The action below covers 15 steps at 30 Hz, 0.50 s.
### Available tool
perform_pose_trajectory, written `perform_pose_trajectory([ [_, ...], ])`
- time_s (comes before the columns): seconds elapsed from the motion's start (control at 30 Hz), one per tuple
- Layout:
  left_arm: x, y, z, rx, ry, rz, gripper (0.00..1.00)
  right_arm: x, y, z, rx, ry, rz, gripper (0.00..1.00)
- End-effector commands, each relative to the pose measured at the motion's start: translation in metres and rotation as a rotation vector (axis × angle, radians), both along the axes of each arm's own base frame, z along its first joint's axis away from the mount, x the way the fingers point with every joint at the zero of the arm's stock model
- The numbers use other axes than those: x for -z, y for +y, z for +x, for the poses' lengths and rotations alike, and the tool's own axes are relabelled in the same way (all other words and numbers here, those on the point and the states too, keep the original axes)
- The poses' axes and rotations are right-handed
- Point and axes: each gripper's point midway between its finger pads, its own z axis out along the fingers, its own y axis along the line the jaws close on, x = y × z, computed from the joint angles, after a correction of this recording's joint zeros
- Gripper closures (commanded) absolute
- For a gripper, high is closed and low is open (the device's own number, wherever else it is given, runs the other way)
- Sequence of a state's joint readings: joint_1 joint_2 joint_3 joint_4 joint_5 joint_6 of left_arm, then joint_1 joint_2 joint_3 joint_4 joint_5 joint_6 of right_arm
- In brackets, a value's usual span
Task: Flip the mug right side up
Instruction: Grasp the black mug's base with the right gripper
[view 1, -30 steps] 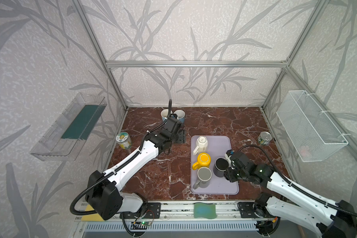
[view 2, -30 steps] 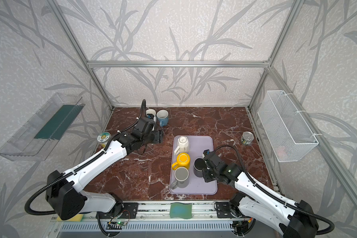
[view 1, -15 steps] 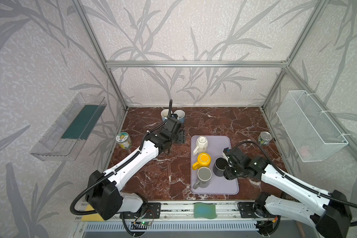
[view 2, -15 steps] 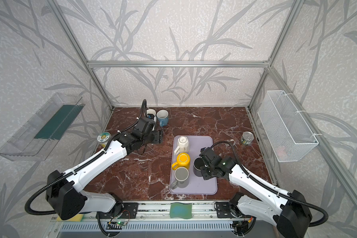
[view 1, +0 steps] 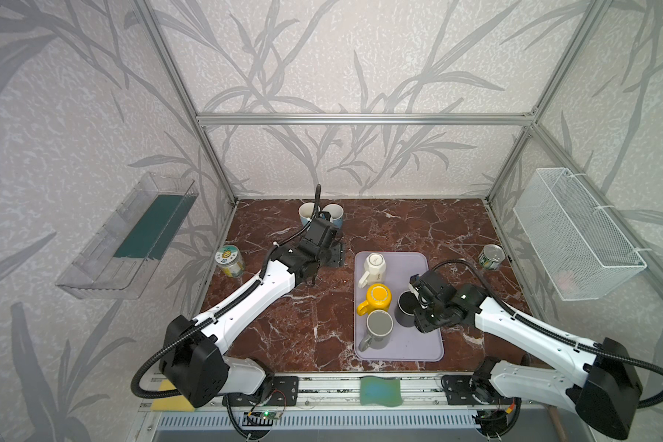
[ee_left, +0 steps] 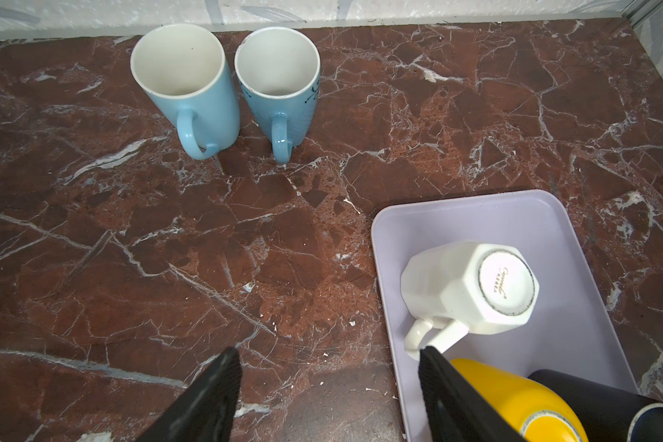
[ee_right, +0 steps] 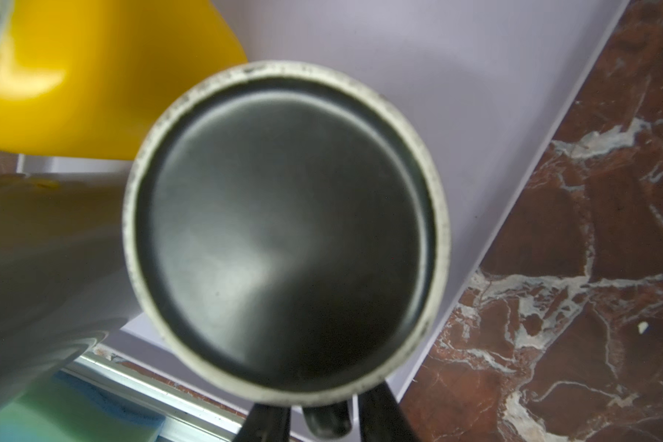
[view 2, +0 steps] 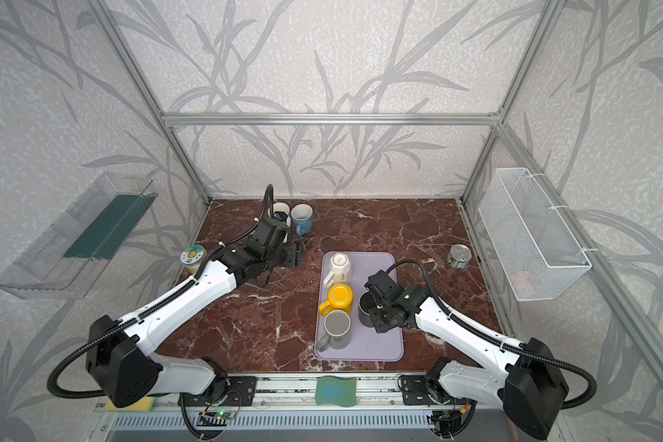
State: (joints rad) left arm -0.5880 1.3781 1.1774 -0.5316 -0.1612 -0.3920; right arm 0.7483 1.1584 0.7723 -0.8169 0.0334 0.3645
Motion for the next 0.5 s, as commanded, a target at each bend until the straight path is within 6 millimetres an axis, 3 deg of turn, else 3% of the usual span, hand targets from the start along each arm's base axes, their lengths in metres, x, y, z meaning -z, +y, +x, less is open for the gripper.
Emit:
perform_pose_trajectory([
  [0.0, -0.0130, 0.0018, 0.0023, -0.006, -0.029, 0.013, 0.24, -0.0050, 0.0004, 0.0020, -0.013, -0.004, -0.016, 0.70],
  [0.33, -0.0137, 0.0007, 0.0033, -0.005, -0.028, 0.008, 0.24, 0.0023, -0.0002, 0.0028, -0.020, 0.017, -0.046, 0.70],
  [0.47, -0.0130, 0.0009, 0.0034, -0.005, -0.027, 0.012, 0.24, 0.0041, -0.0002, 0.0034, -0.019, 0.020, -0.051, 0.74],
])
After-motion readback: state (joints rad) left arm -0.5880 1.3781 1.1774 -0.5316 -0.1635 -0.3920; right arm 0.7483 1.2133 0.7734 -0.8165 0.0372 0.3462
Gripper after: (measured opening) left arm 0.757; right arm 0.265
